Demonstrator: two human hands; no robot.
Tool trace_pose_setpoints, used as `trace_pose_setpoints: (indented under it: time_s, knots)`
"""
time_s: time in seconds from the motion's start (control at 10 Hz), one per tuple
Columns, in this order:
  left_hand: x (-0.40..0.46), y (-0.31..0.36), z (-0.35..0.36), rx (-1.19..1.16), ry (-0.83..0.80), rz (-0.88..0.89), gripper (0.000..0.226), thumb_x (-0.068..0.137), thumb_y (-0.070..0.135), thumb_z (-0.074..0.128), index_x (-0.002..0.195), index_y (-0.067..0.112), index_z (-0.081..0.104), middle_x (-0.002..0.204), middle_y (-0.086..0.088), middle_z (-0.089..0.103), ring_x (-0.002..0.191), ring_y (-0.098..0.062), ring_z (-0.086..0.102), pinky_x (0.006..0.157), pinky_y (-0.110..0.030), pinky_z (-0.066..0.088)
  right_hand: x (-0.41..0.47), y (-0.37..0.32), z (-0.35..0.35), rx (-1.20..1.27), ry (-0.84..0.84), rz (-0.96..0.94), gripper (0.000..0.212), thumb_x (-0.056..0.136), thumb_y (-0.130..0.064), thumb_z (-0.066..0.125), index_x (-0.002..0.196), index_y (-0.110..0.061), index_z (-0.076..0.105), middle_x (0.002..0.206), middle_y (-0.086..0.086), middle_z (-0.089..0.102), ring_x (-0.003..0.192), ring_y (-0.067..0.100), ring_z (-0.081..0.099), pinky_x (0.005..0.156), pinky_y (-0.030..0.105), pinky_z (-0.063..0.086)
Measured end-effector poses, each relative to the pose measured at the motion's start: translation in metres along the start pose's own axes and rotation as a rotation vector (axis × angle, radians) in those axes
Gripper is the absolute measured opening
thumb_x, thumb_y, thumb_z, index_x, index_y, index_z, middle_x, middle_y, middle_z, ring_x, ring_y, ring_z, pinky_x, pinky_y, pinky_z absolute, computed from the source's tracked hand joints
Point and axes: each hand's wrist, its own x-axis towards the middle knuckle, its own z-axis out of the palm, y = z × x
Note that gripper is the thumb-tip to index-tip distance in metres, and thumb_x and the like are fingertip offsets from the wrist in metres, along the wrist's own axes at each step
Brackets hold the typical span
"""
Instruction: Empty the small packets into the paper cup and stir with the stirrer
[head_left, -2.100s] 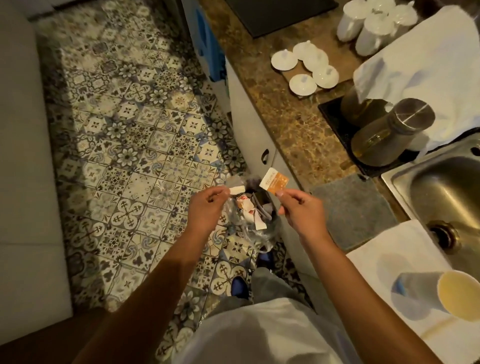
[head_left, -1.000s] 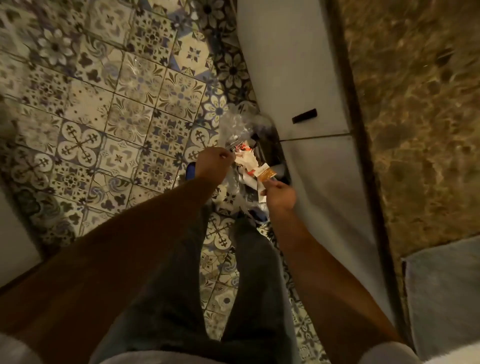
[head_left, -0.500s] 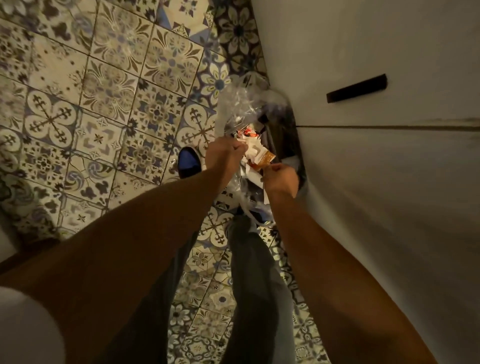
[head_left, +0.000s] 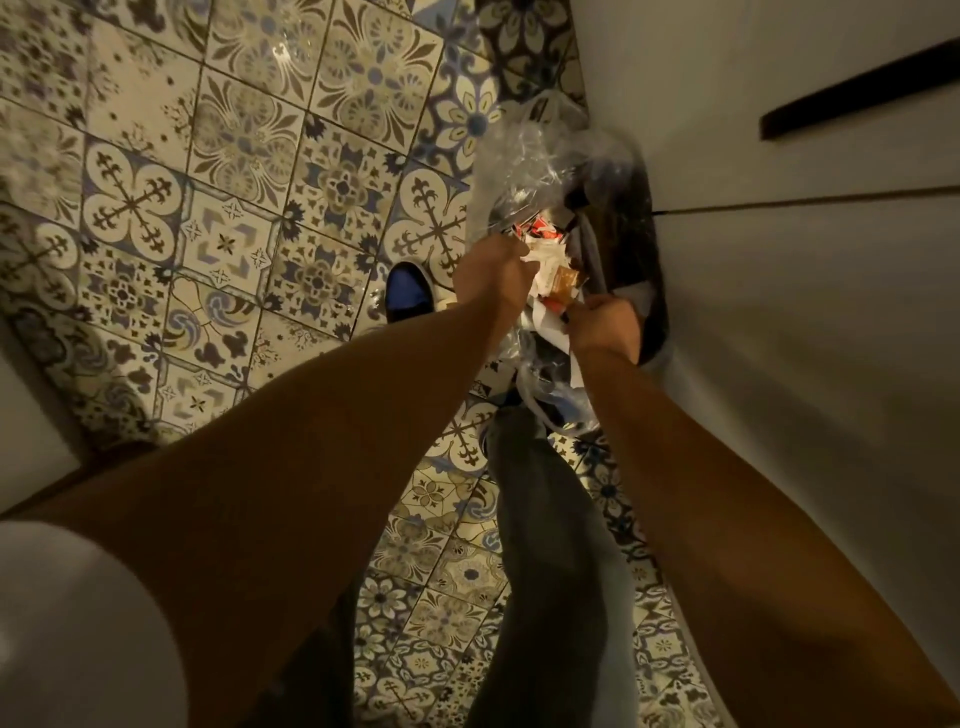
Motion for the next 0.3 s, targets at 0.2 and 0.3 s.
trace_pose_setpoints:
  time_s: [0.2, 0.3]
  knots:
    - [-0.026, 0.006, -0.031, 0.04, 0.015, 0.023, 0.03, 0.094, 0.046, 0.062, 0.115, 0.026, 0.071, 0.114, 0.0, 0.067, 0.1, -0.015, 0.065, 0.078, -0.028, 0.05, -0.039, -0.006, -0.02, 0.02, 0.12, -0.089, 0.037, 0.096, -0.036, 0.066, 0.125, -0.015, 0.068, 0.119, 0.01, 0.073, 0.108, 0.027, 0.069, 0.086, 0.033, 0.054]
    - [-0.045, 0.006, -0.052, 0.023, 0.043, 0.08, 0.03, 0.094, 0.045, 0.062, 0.114, 0.024, 0.072, 0.119, -0.003, 0.061, 0.1, -0.011, 0.056, 0.082, -0.028, 0.048, -0.062, -0.01, -0.035, 0.0, 0.15, -0.151, 0.042, 0.097, -0.039, 0.063, 0.131, -0.015, 0.062, 0.126, 0.011, 0.069, 0.114, 0.03, 0.066, 0.08, 0.028, 0.042]
